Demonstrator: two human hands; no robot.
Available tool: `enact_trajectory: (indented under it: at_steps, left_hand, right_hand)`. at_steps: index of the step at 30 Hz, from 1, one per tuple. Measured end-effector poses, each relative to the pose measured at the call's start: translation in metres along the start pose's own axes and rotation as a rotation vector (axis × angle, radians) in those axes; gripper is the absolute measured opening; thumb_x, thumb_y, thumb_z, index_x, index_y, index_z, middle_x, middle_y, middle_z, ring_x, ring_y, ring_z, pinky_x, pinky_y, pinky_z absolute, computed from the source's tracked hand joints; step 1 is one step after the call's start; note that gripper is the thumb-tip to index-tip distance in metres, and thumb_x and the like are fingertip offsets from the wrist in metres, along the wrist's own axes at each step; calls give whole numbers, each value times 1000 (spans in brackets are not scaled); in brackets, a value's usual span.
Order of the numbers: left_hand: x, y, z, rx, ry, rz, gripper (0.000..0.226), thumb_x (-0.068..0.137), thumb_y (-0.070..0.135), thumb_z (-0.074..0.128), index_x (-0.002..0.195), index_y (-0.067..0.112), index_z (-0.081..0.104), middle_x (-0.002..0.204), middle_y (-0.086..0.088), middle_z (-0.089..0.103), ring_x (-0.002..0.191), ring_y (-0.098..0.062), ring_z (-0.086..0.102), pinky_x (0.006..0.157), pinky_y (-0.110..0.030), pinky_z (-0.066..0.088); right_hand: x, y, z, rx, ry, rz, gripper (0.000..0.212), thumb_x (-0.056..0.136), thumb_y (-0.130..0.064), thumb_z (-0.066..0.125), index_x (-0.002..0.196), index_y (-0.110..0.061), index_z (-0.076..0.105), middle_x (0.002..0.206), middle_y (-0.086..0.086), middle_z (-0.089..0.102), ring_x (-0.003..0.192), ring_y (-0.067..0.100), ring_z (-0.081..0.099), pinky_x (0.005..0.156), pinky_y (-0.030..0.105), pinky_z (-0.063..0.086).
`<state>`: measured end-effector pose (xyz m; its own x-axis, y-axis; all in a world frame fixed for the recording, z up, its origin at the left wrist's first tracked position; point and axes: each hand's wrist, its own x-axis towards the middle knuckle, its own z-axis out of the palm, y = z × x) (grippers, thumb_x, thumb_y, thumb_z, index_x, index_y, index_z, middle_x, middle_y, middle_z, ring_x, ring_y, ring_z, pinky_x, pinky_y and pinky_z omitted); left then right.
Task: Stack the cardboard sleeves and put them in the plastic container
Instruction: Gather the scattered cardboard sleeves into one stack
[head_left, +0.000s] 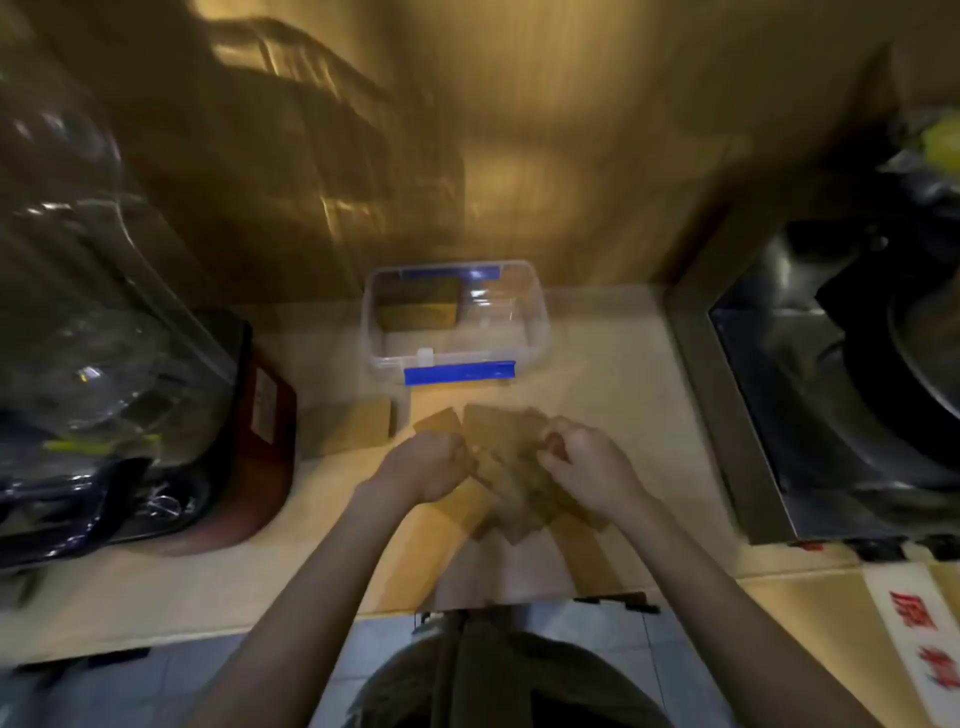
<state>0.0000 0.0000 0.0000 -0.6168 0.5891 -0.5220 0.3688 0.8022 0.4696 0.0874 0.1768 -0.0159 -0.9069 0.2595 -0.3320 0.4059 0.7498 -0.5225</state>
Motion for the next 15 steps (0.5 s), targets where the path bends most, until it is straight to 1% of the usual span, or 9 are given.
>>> enact_trajectory:
  at_steps: [1, 3, 5, 7, 8, 10, 12, 14, 15]
  left_hand:
    - [-1, -2, 7, 4, 11, -13, 31, 88, 31, 44, 104, 9, 59, 119, -15, 61, 109, -31, 55, 89, -36, 45]
    - [0, -7, 25, -16, 40, -35, 34, 87, 33, 45, 113, 14, 55, 122, -13, 57, 109, -29, 54, 89, -39, 46]
    - [0, -11, 44, 10, -12, -59, 41, 87, 34, 45, 123, 14, 47, 128, -13, 51, 113, -30, 51, 90, -40, 45]
    - [3, -14, 60, 65, -42, -81, 48, 87, 37, 47, 128, 13, 42, 139, -13, 40, 121, -32, 45, 93, -41, 42]
    - [3, -15, 67, 91, -17, -87, 50, 87, 39, 47, 130, 13, 40, 146, -12, 32, 126, -32, 39, 96, -42, 41]
    - [3, -17, 81, 134, 23, -75, 58, 86, 43, 46, 135, 15, 33, 155, -10, 15, 136, -31, 26, 103, -44, 36]
    - [3, -20, 91, 158, 41, -75, 67, 86, 44, 45, 142, 18, 18, 158, -9, 3, 143, -29, 10, 111, -46, 24]
    - [3, -25, 99, 179, 29, -85, 76, 86, 45, 44, 145, 21, 3, 158, -10, -5, 145, -27, 0, 114, -47, 16]
    - [3, -27, 103, 194, 20, -85, 79, 86, 44, 44, 145, 20, -2, 158, -10, -8, 145, -27, -3, 115, -47, 13]
  right_hand:
    - [-4, 7, 5, -9, -3, 31, 31, 83, -21, 56, 113, -13, 55, 114, 17, 64, 104, 32, 59, 84, 36, 47]
    - [-9, 24, 19, -15, -29, 85, 44, 82, -18, 56, 124, -8, 45, 126, 19, 54, 114, 34, 52, 91, 38, 45]
    - [-16, 38, 32, 10, -68, 139, 55, 81, -17, 57, 131, -7, 37, 136, 19, 44, 123, 35, 43, 100, 43, 42]
    - [-19, 49, 43, 68, -58, 153, 66, 80, -17, 57, 138, -9, 27, 144, 18, 35, 131, 36, 34, 107, 48, 35]
    - [-21, 53, 46, 77, -48, 157, 69, 80, -17, 57, 140, -10, 23, 147, 18, 30, 134, 37, 29, 111, 49, 30]
    - [-24, 60, 54, 4, -45, 169, 72, 82, -17, 54, 143, -11, 17, 150, 20, 22, 138, 38, 18, 116, 48, 20]
    - [-27, 65, 59, -78, -26, 190, 72, 82, -19, 53, 144, -12, 16, 152, 20, 17, 141, 37, 10, 117, 46, 13]
    - [-29, 69, 62, -114, -6, 207, 72, 83, -20, 53, 144, -13, 15, 153, 20, 15, 142, 37, 7, 117, 47, 12]
    - [-29, 71, 63, -128, -11, 212, 71, 84, -21, 52, 144, -14, 15, 154, 20, 15, 142, 36, 8, 117, 47, 12]
